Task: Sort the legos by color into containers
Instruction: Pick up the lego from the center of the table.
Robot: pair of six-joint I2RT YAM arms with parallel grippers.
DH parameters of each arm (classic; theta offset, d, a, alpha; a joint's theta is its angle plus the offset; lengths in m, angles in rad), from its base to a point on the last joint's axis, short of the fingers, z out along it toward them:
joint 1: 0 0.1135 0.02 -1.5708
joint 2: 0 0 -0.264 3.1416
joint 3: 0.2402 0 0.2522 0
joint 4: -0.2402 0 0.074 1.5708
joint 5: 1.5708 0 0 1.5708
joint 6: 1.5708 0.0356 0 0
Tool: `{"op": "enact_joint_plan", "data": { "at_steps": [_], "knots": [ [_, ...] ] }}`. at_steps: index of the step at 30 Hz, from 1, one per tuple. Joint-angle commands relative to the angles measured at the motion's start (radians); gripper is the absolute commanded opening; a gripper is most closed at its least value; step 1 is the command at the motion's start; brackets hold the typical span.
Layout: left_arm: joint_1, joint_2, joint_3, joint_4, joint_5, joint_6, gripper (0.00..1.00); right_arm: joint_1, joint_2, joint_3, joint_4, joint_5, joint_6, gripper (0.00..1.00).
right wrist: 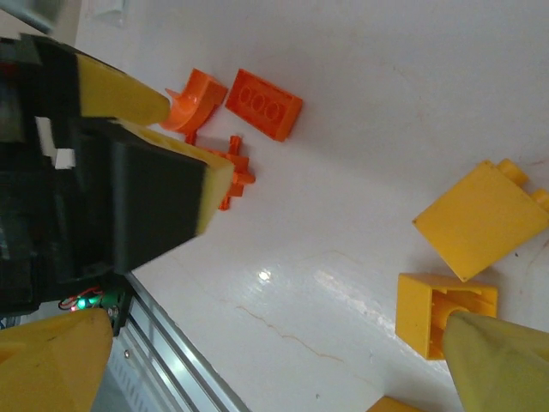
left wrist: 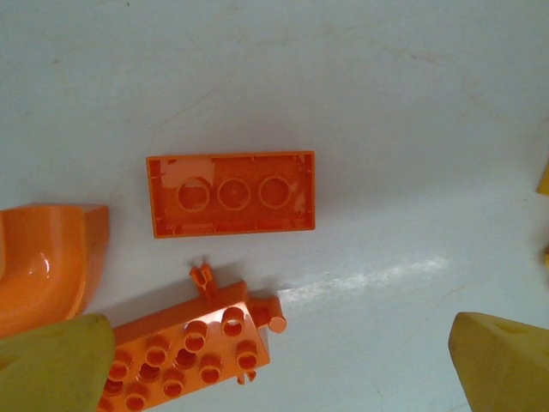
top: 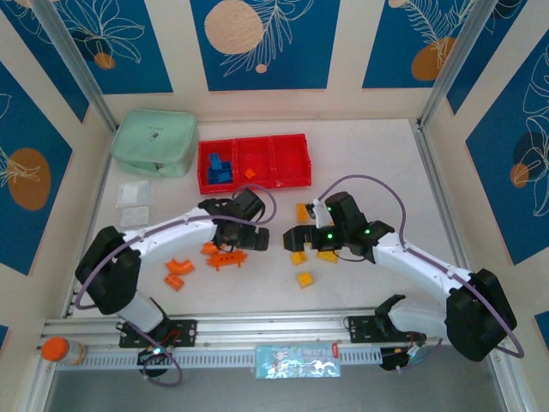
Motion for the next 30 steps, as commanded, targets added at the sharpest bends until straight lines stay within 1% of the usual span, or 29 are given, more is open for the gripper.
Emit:
{"op": "enact_joint_plan", "data": {
  "at_steps": [1, 7, 12, 14, 18, 21, 26, 30],
  "knots": [
    [-0.004, 0.040, 0.018, 0.011, -0.063, -0.013, 0.99, 0.006, 0.003, 0.000, 0.007, -0.003, 0.004, 0.99],
    [0.000, 0.141, 0.057, 0.012, -0.097, 0.000, 0.99, 0.004, 0.010, 0.002, 0.005, 0.006, -0.001, 0.99],
    [0.003, 0.189, 0.063, 0.051, -0.106, -0.002, 1.00, 0.003, 0.016, 0.001, 0.009, 0.005, -0.003, 0.99],
    [0.005, 0.205, 0.069, 0.058, -0.111, -0.001, 0.99, 0.001, 0.016, 0.000, 0.009, 0.005, -0.006, 0.99],
    [0.015, 0.227, 0.072, 0.075, -0.109, 0.002, 0.92, 0.000, 0.016, 0.000, 0.011, 0.004, -0.007, 0.99],
    [0.019, 0.240, 0.072, 0.088, -0.105, 0.003, 0.89, -0.005, 0.018, 0.001, 0.011, -0.002, -0.010, 0.99],
    [0.025, 0.254, 0.070, 0.097, -0.108, 0.000, 0.81, -0.011, 0.031, 0.011, 0.006, -0.013, -0.015, 0.99],
    [0.027, 0.254, 0.057, 0.100, -0.109, 0.000, 0.73, -0.012, 0.031, 0.009, 0.012, -0.015, -0.011, 0.99]
  ]
}}
